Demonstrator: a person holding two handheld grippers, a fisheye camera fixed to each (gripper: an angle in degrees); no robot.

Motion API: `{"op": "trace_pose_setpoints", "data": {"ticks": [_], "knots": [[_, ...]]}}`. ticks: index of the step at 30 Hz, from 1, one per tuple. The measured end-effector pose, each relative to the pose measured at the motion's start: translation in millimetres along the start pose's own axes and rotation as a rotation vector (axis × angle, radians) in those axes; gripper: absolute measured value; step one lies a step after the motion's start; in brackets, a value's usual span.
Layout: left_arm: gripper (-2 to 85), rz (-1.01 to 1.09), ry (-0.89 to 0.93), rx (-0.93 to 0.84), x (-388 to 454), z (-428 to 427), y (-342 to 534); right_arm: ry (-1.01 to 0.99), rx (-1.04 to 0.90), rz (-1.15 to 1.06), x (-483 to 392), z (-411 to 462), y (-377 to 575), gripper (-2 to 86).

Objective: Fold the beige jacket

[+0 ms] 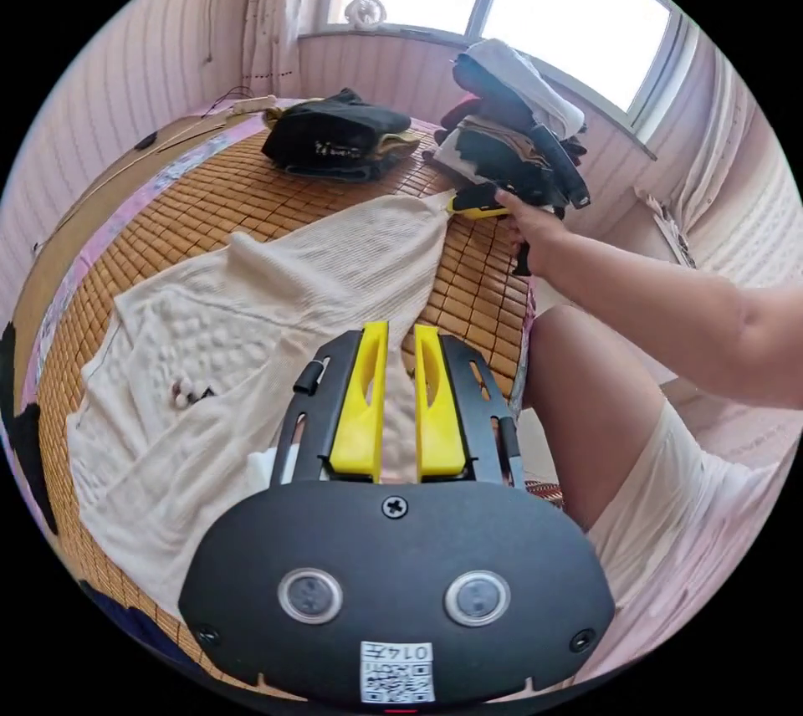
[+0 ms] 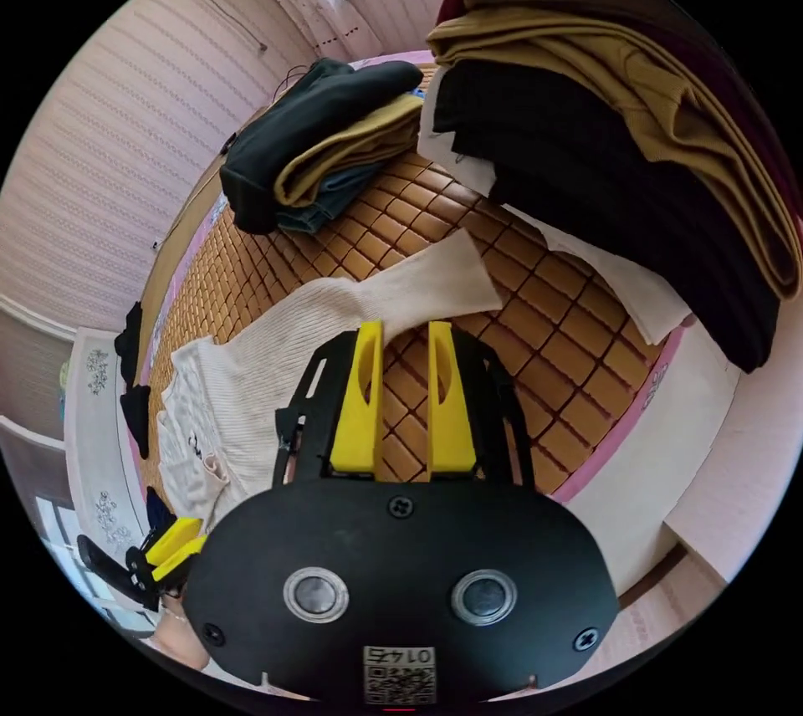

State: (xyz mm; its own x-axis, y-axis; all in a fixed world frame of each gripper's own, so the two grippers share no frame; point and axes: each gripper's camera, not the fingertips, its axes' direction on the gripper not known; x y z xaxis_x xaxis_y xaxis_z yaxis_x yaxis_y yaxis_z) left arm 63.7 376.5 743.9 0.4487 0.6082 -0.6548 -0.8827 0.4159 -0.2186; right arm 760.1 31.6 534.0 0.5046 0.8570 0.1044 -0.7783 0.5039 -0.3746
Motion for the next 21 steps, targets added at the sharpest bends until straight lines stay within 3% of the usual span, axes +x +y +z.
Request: {"op": "trace_pose_setpoints", "data": {"ticks": [7,10,15,17,21], "knots": [[6.3,0.027,-0.083,-0.203,8,91,-60,-0.185,0.077,-0.016,18,-19,15,1.5],[0.9,-0.095,0.012,-0.163,-14,87,-63,-0.299,0.1,-0.11,8,-38,16,1.0],[-0.7,-0.208,0.137,0.003,-53,41,-43,-0.542,0.167,-0.286,-45,-78,18,0.8],[-0.6,-0.263,0.176,0.157,-79,-10,-17,-0.63,0.187,-0.441,-108,-98,33,0.8],[1.3,-0.359,0.133,0.282,-118,-89,52,-0.796,0.092,-0.745,-237,-103,100,1.0]]}}
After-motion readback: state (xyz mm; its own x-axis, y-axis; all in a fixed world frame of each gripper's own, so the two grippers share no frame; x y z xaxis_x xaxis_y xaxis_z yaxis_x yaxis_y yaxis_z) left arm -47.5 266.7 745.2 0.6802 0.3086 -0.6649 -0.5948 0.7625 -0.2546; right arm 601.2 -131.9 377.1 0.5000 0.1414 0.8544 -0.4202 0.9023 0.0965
